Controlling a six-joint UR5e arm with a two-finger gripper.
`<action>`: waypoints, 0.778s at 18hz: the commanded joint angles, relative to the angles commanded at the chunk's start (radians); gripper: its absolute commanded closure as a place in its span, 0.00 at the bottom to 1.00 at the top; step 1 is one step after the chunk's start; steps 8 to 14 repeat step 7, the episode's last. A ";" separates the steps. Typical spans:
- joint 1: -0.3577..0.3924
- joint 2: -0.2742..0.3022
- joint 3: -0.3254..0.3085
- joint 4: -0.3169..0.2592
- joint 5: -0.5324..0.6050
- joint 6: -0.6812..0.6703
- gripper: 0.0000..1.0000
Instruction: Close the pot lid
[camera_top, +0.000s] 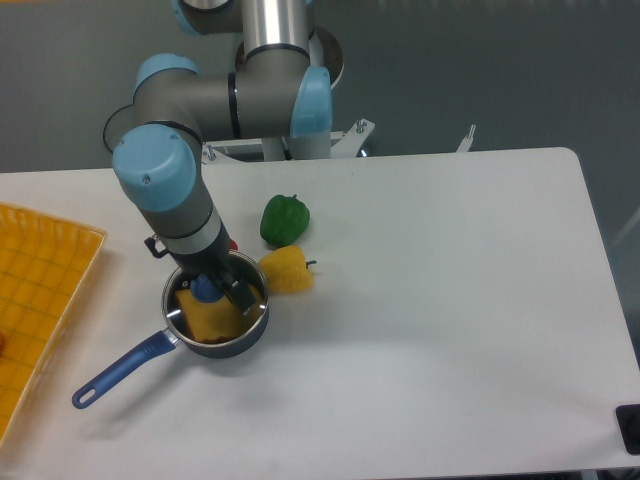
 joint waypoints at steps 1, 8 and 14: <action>0.008 0.003 0.000 -0.011 -0.002 0.000 0.00; 0.043 0.040 -0.008 -0.043 -0.006 0.060 0.00; 0.043 0.040 -0.008 -0.043 -0.006 0.060 0.00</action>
